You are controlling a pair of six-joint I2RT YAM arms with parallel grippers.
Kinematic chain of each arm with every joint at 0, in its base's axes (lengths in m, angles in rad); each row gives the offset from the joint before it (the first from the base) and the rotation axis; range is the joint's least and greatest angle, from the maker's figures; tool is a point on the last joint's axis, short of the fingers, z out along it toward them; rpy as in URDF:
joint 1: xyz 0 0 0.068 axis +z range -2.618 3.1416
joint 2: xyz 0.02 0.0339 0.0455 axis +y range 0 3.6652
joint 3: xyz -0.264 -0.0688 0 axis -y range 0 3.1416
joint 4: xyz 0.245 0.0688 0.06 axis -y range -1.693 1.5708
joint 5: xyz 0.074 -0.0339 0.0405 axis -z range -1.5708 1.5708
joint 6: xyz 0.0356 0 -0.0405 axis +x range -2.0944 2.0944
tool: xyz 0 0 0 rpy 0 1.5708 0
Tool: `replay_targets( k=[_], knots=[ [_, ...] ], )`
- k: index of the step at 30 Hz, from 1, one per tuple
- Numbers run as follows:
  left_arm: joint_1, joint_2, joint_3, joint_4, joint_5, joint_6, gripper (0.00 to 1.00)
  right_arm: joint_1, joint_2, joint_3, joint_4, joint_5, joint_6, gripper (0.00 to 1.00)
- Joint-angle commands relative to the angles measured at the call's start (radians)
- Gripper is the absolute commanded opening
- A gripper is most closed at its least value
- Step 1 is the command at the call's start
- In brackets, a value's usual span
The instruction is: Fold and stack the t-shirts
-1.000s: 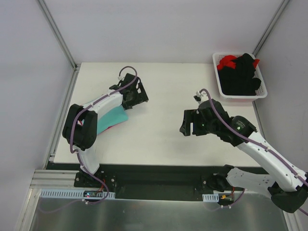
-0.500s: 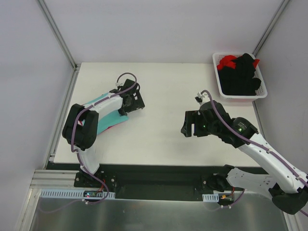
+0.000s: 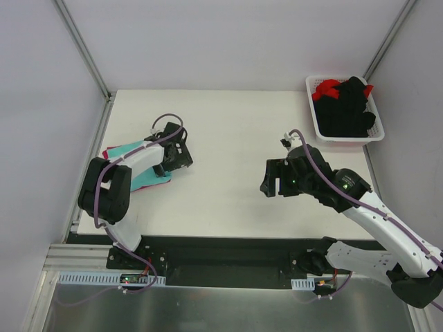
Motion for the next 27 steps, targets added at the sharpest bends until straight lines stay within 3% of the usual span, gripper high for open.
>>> replay_targets(
  k=[1,14,27],
  knots=[
    [0.05,-0.1,-0.045,-0.065,-0.075,0.023,0.98,0.003,-0.011,0.001,0.005,-0.006,0.005,0.78],
    [0.139,-0.214,-0.065,-0.135,-0.09,0.052,0.99,0.004,0.008,0.001,0.026,-0.028,0.014,0.79],
    [0.066,-0.35,0.012,-0.247,-0.047,0.03,0.99,0.006,0.024,0.009,0.039,-0.041,0.012,0.79]
  ],
)
